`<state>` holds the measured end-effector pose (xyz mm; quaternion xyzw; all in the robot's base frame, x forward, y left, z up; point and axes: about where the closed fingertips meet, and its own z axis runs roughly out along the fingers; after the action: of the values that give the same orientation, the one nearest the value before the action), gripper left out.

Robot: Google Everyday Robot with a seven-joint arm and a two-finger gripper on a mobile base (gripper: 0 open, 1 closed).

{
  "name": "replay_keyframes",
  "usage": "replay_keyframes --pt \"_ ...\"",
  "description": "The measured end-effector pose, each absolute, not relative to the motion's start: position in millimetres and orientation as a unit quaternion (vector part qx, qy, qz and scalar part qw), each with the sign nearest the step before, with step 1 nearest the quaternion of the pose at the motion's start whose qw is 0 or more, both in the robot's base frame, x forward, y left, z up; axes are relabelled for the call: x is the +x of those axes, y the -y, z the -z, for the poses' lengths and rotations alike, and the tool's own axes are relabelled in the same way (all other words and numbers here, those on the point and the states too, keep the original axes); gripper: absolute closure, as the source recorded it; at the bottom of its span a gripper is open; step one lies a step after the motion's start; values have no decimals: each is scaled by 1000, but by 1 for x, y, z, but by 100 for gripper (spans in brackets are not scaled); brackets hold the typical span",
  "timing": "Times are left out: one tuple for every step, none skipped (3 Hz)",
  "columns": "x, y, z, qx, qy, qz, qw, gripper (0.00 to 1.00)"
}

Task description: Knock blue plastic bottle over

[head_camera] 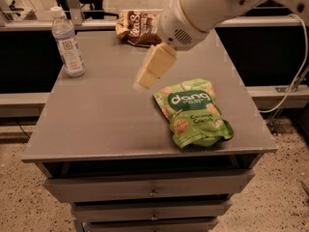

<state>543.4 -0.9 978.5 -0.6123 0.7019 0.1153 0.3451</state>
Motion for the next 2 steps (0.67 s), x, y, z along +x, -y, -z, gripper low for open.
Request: replay_keyframes --pt "582 -58 -972 -590 -676 -166 409 0" --pt "621 -117 -968 -567 -644 -218 465 0"
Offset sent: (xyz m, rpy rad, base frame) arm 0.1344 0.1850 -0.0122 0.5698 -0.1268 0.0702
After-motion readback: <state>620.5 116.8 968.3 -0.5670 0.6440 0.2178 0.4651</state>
